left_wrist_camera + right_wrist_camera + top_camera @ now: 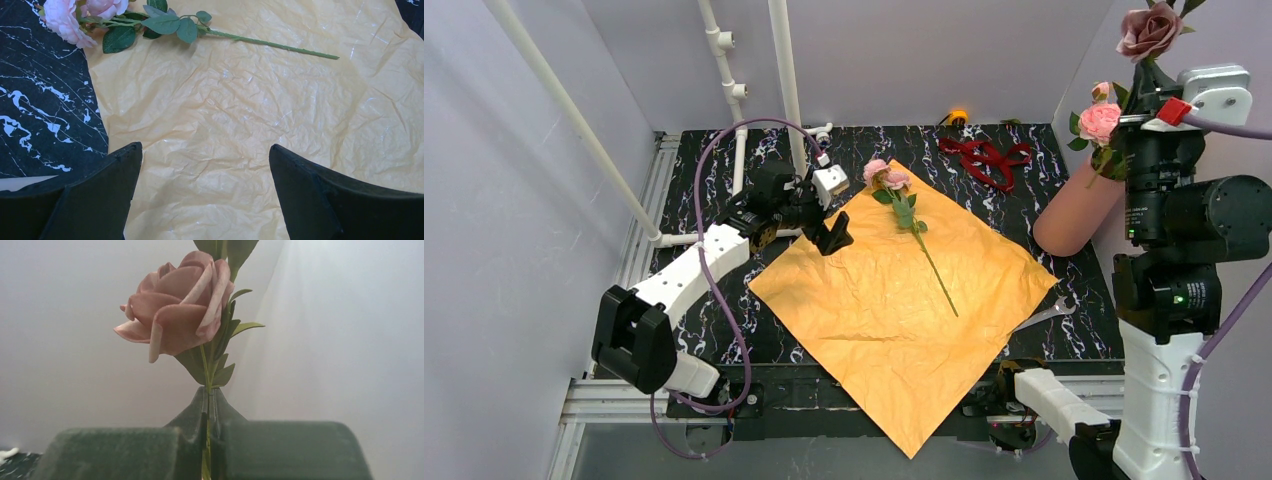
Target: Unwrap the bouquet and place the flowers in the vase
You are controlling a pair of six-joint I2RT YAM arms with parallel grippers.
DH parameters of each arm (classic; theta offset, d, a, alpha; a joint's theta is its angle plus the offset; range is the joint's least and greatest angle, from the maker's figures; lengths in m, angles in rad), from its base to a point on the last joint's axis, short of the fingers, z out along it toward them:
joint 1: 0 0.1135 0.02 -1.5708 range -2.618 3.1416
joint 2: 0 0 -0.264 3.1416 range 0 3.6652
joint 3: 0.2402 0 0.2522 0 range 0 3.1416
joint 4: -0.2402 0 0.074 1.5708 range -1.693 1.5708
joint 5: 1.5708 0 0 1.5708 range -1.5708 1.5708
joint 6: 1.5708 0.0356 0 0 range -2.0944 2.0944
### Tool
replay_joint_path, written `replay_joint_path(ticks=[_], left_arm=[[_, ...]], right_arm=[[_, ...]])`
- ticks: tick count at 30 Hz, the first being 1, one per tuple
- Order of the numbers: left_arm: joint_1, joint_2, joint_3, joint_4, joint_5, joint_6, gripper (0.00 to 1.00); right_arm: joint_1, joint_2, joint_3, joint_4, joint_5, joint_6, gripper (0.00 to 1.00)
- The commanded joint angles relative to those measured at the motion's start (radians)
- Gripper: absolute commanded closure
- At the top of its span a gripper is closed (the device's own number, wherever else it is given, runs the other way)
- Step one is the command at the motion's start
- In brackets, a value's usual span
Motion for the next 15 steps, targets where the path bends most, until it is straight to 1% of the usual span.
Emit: replay_joint_path(ticks=[1, 5, 9, 15], left_arm=[[0.003, 0.008, 0.036, 0.029, 0.038, -0.017, 0.02], [0.001, 0.024, 0.047, 0.052, 0.042, -0.038, 0.02], [0.001, 0.019, 0.053, 0.069, 0.029, -0.04, 0.02], [0.001, -0.004, 0.021, 0.111, 0.009, -0.036, 0.02]], right_arm=[[-0.012, -0.013, -0.047, 0.149, 0.068, -0.111, 0.99], [-0.014, -0.01, -0.141, 0.28, 0.082, -0.137, 0.99], [-0.014, 0.003, -0.192, 0.344, 0.094, -0.126, 0.99], [-0.014, 0.022, -0.241, 0.434, 0.096, -0.145, 0.99]])
